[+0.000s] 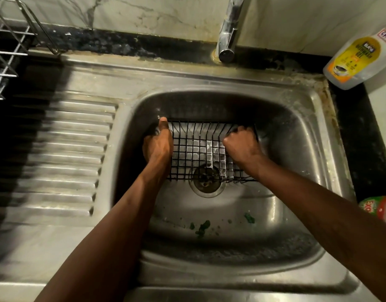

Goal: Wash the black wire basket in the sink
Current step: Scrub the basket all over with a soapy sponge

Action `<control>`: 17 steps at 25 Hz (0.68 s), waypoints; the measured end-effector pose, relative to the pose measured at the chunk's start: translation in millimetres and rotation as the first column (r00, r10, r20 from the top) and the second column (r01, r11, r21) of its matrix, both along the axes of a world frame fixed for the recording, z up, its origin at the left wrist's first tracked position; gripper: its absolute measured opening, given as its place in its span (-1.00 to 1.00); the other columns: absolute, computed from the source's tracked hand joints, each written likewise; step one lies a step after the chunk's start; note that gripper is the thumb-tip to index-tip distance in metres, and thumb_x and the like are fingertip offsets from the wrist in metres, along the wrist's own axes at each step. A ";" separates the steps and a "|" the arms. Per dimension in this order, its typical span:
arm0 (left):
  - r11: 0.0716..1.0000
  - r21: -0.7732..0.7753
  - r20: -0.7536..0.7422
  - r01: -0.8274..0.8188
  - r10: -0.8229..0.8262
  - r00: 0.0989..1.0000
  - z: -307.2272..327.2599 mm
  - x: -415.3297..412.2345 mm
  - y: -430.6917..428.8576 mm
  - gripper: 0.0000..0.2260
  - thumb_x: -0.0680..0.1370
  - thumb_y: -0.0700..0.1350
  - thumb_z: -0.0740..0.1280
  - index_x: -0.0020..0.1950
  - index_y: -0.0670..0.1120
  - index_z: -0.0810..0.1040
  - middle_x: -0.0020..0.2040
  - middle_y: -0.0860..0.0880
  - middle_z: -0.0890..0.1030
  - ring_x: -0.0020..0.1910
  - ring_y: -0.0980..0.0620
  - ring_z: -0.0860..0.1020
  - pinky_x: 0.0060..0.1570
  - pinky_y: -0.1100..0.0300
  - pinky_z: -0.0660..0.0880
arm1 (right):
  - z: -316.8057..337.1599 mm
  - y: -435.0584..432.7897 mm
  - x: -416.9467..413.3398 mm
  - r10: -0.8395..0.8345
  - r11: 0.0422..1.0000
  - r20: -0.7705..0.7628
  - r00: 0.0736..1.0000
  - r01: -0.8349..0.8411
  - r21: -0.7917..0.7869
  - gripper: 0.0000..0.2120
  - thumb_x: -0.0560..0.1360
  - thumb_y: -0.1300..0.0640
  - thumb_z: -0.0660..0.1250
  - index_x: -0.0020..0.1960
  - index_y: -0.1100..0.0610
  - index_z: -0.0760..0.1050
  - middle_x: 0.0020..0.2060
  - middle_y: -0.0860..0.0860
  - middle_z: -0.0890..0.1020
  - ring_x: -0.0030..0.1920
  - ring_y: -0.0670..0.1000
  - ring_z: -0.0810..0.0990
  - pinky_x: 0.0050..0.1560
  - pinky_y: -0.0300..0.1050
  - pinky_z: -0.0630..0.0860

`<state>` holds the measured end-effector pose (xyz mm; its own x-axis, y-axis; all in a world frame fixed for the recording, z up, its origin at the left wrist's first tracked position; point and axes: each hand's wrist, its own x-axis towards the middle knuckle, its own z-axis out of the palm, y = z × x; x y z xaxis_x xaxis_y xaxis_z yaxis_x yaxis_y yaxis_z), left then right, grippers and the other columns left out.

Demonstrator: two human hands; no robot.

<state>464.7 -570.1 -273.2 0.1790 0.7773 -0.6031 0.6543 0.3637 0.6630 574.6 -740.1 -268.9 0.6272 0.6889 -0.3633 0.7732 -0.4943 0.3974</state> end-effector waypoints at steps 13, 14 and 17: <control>0.999 -0.039 0.021 0.013 -0.012 1.000 2.5 -2.1 -4.3 -0.21 0.52 0.44 0.15 0.42 -0.19 0.44 0.32 -0.20 0.53 0.28 -0.21 0.51 0.35 -0.11 0.43 | 13.1 -17.7 -1.2 -0.130 0.989 -0.365 0.922 0.144 0.012 -0.90 0.44 0.22 0.45 -0.09 0.06 0.62 -0.10 0.08 0.66 -0.01 0.14 0.65 -0.09 -0.12 0.52; 0.998 -0.048 0.023 0.029 -0.028 0.999 2.0 -2.8 -4.5 -0.20 0.51 0.45 0.15 0.43 -0.19 0.44 0.33 -0.20 0.52 0.29 -0.22 0.51 0.35 -0.11 0.43 | 10.1 -18.0 0.9 -0.162 0.968 -0.279 0.947 0.207 0.139 -0.88 0.45 0.24 0.44 -0.04 0.10 0.65 -0.08 0.12 0.68 -0.01 0.16 0.66 -0.07 -0.10 0.55; 0.997 -0.071 0.100 0.010 -0.003 0.995 2.4 -2.5 -9.5 -0.27 0.51 0.41 0.22 0.44 -0.12 0.47 0.38 -0.14 0.52 0.33 -0.18 0.49 0.38 -0.09 0.41 | 2.1 -17.1 -2.1 -0.349 0.827 -0.204 0.915 0.403 0.393 -0.82 0.45 0.38 0.37 -0.01 0.20 0.63 -0.11 0.19 0.66 -0.05 0.24 0.66 -0.06 0.03 0.62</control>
<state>462.2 -579.6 -270.8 0.2460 0.7316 -0.6357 0.5890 0.4080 0.6975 572.5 -757.2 -266.8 0.8400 0.5107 -0.1832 0.5202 -0.8540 0.0046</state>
